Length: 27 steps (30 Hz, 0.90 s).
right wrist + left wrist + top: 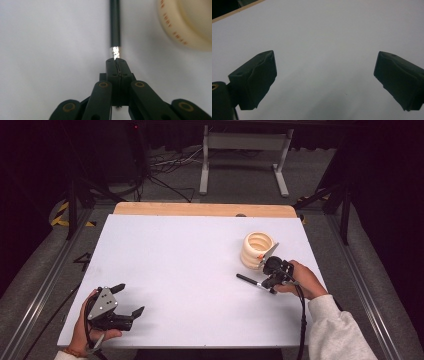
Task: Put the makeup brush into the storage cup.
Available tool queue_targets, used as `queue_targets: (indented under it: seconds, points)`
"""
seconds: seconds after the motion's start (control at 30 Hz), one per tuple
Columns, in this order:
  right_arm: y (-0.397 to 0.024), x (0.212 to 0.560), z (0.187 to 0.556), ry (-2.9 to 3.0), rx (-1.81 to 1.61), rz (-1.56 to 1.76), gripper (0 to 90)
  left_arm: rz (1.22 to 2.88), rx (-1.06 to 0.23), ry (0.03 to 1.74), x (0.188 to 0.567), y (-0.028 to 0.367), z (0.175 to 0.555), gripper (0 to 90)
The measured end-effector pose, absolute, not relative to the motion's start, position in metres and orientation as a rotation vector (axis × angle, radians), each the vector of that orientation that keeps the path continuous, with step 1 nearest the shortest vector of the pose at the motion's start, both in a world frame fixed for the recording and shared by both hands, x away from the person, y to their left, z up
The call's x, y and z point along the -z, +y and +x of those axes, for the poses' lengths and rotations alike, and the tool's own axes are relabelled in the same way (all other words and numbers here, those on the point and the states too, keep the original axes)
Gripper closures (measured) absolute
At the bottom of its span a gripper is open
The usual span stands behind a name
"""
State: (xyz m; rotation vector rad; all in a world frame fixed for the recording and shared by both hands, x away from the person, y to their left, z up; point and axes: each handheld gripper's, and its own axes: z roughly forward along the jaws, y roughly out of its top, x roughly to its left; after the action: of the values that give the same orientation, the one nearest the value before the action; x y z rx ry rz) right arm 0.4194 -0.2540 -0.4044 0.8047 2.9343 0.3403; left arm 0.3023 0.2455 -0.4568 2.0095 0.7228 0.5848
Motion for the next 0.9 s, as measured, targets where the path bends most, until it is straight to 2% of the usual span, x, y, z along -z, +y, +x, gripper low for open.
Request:
queue_targets:
  seconds: [0.13,0.2,0.3,0.4,0.57,0.67,0.73,0.9]
  points:
    - [-0.255,0.409,0.423,2.917,-0.328,0.833,77.1,2.009,-0.578,0.724,0.457,0.246,0.303,5.3]
    - [-0.255,0.409,0.424,2.918,-0.316,0.831,76.5,2.008,-0.576,0.722,0.457,0.246,0.303,5.4]
    - [-0.254,0.411,0.425,2.92,-0.286,0.829,67.7,2.005,-0.57,0.723,0.458,0.247,0.304,5.4]
    - [-0.25,0.417,0.428,2.949,-0.213,0.81,64.2,2.009,-0.565,0.724,0.458,0.246,0.304,5.4]
    - [-0.249,0.417,0.436,2.971,-0.225,0.836,70.0,2.011,-0.559,0.725,0.458,0.246,0.304,5.5]
    - [-0.249,0.417,0.439,2.973,-0.268,0.851,69.1,2.015,-0.554,0.72,0.459,0.245,0.304,5.5]
    - [-0.25,0.418,0.441,2.961,-0.285,0.902,74.0,2.019,-0.555,0.719,0.459,0.245,0.304,5.6]
    - [-0.242,0.418,0.438,2.944,-0.211,0.823,76.7,2.026,-0.545,0.719,0.459,0.244,0.305,5.6]
